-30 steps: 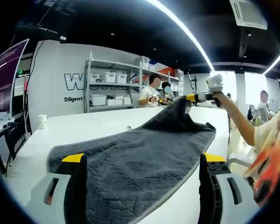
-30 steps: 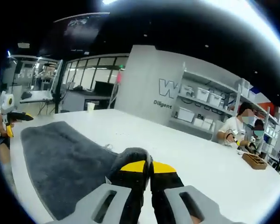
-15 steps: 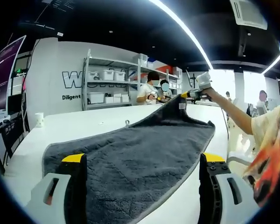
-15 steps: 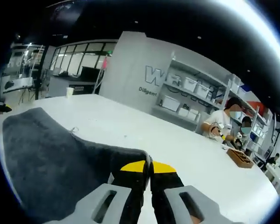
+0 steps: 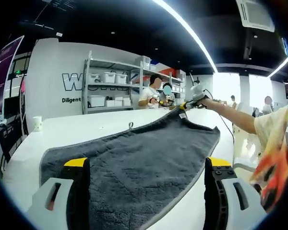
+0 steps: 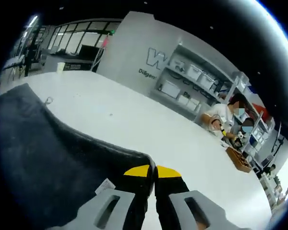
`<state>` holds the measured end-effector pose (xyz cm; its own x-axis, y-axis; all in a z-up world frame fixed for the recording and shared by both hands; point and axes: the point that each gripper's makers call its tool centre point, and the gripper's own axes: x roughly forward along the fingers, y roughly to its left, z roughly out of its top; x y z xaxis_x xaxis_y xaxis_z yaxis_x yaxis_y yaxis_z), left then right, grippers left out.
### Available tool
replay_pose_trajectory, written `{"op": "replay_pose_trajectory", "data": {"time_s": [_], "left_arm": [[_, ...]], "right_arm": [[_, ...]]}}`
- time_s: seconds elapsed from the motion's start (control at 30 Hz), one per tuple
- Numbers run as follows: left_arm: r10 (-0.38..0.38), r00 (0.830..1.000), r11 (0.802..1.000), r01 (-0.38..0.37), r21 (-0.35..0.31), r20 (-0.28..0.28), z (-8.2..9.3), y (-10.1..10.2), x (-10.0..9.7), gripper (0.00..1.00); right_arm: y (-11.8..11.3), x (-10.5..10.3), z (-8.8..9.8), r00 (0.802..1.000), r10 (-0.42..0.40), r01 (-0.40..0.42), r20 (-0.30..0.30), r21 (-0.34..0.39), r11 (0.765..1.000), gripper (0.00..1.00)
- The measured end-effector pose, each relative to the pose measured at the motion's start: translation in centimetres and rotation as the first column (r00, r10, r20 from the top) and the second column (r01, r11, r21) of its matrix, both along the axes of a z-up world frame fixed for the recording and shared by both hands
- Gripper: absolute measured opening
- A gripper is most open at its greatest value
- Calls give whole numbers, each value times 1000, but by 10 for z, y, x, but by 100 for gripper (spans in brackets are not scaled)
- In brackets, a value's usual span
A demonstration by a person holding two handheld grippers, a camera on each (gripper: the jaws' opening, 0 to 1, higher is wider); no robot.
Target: Open the folded towel by lifting each exposed corner and separating the folded layers until the towel lies flat within the target outline without major curled edges
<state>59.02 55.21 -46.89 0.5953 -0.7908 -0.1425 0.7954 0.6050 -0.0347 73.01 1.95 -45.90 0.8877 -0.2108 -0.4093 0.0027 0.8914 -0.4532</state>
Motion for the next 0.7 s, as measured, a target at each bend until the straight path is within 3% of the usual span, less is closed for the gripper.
{"op": "replay_pose_trajectory", "data": {"time_s": [0.37,0.7], "left_arm": [[-13,1000,1000,13,4,17,10,-5,-3,98],[-12,1000,1000,11,7,17,13,-7,-1,98]], "right_arm": [[-27,23,-60,987,-43,32,-153,-75,997,0],[-33,30,-89,979,-62,50,-195,-66,997,0]]}}
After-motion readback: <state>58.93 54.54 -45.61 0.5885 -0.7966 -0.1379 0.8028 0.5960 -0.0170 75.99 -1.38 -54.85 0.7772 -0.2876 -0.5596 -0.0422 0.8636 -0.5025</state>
